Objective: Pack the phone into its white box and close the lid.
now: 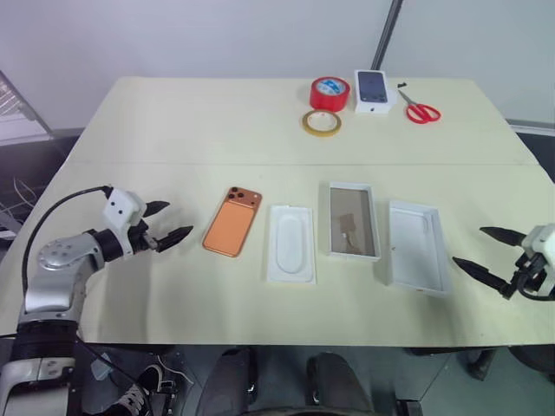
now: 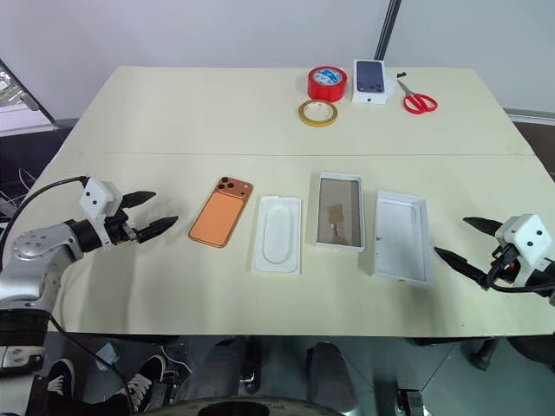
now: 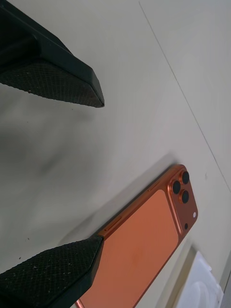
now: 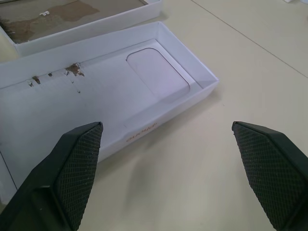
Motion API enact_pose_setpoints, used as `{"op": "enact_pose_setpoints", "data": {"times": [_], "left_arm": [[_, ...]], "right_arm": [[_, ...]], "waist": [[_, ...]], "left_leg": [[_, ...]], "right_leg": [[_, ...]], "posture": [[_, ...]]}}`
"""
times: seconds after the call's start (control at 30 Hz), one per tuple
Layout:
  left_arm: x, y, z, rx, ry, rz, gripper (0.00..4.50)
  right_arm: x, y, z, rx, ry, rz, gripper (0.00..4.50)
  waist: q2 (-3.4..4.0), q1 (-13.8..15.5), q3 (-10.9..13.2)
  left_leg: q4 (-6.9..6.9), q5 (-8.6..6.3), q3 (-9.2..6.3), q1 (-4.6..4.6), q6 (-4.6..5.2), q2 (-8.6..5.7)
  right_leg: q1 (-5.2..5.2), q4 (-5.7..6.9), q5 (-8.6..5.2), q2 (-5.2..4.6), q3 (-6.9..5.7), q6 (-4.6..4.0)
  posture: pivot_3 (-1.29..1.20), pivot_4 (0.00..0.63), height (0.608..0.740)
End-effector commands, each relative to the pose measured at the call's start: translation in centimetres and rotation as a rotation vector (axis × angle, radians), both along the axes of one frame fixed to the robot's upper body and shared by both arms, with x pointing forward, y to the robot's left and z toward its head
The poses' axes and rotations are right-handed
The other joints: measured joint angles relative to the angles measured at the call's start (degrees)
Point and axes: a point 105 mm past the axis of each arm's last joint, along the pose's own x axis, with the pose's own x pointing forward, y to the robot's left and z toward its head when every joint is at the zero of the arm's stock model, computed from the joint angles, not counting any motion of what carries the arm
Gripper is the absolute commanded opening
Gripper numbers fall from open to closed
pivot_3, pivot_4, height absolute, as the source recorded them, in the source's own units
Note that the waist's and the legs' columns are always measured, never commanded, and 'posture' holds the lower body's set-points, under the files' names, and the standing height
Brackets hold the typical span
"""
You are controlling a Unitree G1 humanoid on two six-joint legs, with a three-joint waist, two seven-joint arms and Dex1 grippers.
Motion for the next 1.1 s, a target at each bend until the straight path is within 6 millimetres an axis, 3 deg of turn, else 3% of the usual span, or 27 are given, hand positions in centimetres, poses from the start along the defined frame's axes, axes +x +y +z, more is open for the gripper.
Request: {"op": "enact_pose_setpoints", "data": {"times": [0.03,0.17,0.27,0.4,0.5,0.63,0.77,0.9,1.1], "left_arm": [[-0.1,-0.1,1.2,0.025,-0.048,-0.013,4.47],[0.4,-0.3,1.5,0.017,-0.035,0.021,4.47],[1.6,-1.1,2.5,-0.034,-0.005,0.096,4.47],[1.6,-2.2,2.9,-0.045,-0.002,0.097,4.47],[0.4,-7.3,1.8,-0.187,0.226,0.018,4.47],[-1.3,-10.6,1.6,-0.333,0.490,-0.085,4.47],[-1.9,-11.4,1.7,-0.357,0.585,-0.093,4.47],[-3.6,-14.7,1.4,-0.421,0.741,-0.220,4.47],[-3.8,-15.3,1.3,-0.471,0.836,-0.222,4.47]], "right_arm": [[0.5,0.6,1.2,-0.002,-0.049,0.021,4.48],[0.6,0.7,1.2,-0.003,-0.050,0.022,4.48],[1.0,1.6,1.4,0.004,-0.055,0.051,4.48],[1.3,2.7,1.7,-0.002,-0.056,0.090,4.48],[3.6,8.1,3.5,0.078,-0.135,0.212,4.48],[4.1,11.9,3.9,0.063,-0.141,0.346,4.48],[4.1,12.8,3.8,0.051,-0.136,0.385,4.48],[3.7,16.0,3.2,0.016,-0.130,0.528,4.48],[3.8,16.2,2.9,0.012,-0.128,0.533,4.48]], "waist": [[0.00,0.0,0.0],[0.00,0.1,0.0],[-0.01,0.2,0.0],[-0.01,0.1,0.0],[0.01,-0.3,0.0],[-0.02,0.4,0.0],[-0.08,1.2,0.1],[-0.08,1.4,0.1],[-0.11,1.3,0.1]], "left_leg": [[0.00,0.00,0.00,0.00,0.00,0.00],[0.00,0.00,0.00,0.00,0.00,0.00],[0.03,0.00,-0.01,0.00,0.00,0.00],[0.04,0.00,0.00,-0.01,0.02,0.00],[0.05,0.01,-0.01,0.01,0.02,0.01],[0.20,0.01,-0.04,-0.05,0.02,0.01],[0.26,0.02,-0.10,-0.06,0.03,0.00],[0.33,0.02,-0.11,0.02,0.03,-0.01],[0.35,0.04,-0.12,0.01,-0.01,-0.01]], "right_leg": [[0.00,0.00,0.00,0.00,0.00,0.00],[0.01,0.00,0.00,0.00,0.00,0.00],[0.02,0.02,0.00,0.00,-0.01,0.01],[0.03,0.02,0.01,0.03,-0.01,0.02],[0.04,0.06,0.01,0.08,-0.01,0.03],[0.01,0.22,0.00,0.14,-0.03,0.06],[0.07,0.19,-0.01,0.19,-0.11,0.07],[0.18,0.21,0.00,0.22,-0.12,0.07],[0.17,0.22,0.00,0.29,-0.13,0.07]], "posture": [[0.00,0.150,0.728],[0.00,0.150,0.728],[0.00,0.150,0.728],[0.00,0.150,0.728],[0.00,0.150,0.728],[0.00,0.150,0.728],[0.00,0.150,0.728],[0.00,0.150,0.728],[0.00,0.150,0.728]]}}
